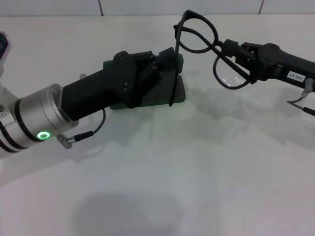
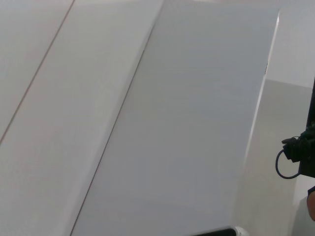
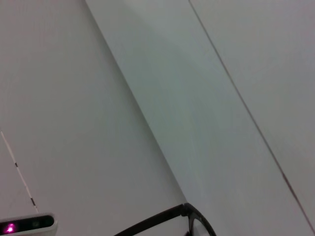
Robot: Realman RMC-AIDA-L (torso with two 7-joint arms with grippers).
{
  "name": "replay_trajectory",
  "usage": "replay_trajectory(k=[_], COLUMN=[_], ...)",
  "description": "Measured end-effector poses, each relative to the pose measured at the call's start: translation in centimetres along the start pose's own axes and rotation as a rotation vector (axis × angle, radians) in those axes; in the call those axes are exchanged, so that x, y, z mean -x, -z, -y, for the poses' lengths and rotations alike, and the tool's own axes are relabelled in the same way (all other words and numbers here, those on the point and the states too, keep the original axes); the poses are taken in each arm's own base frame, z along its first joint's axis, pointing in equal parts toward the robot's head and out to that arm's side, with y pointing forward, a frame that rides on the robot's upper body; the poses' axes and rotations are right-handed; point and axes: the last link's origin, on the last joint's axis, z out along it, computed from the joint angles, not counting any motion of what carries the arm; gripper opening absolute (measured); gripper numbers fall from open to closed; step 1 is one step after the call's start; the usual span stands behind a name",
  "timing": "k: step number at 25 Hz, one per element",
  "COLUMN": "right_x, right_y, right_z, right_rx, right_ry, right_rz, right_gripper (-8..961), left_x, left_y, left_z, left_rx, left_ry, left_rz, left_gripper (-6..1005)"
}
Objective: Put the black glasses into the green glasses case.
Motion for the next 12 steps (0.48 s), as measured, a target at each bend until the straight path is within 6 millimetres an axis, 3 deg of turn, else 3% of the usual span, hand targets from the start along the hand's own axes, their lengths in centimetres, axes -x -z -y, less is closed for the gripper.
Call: replay_trajectory(k=[12], right_x=[0.24], right_y=[-1.04], right_z=[-0.31], right_rx=[0.03], right_ry=[0.005], right_rz=[-0.008], right_gripper=[59], left_x=[0.05], left_y=[-0.22], left_z=[-0.01], left_rx=[0.003], left_ry=[0.0], left_rz=[0.0], left_gripper=[37])
